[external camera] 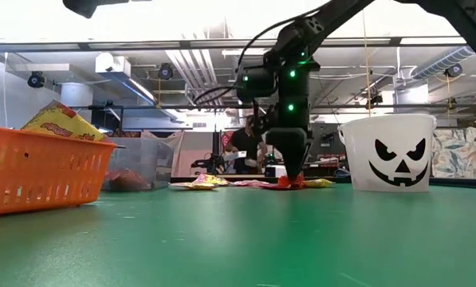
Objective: Sort candy by brand, put in halloween buckets
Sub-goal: Put the orange candy into the black bin
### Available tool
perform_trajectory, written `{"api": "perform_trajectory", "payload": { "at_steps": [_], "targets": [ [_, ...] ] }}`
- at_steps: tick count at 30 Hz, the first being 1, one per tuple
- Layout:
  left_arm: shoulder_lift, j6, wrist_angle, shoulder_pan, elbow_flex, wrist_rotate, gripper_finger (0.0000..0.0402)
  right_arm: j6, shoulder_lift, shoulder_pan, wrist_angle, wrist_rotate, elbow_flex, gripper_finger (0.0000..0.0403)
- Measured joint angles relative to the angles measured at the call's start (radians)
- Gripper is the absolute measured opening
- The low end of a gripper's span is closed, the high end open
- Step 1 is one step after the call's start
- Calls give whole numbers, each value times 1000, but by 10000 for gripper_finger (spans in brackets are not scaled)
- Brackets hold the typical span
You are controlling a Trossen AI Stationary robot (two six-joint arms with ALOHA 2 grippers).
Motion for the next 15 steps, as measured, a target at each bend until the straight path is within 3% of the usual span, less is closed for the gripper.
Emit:
{"api": "perform_trajectory", "payload": {
  "at_steps": [4,10,15],
  "targets": [
    [2,0,2,0,-10,-1,123,-7,17,0,3,0,0,112],
    [3,0,16,0,-30,-4,123,-1,6,0,14,0,-3,22],
    [14,0,47,1,-54,-4,123,22,-61,9,10,-8,-4,14]
  ]
}}
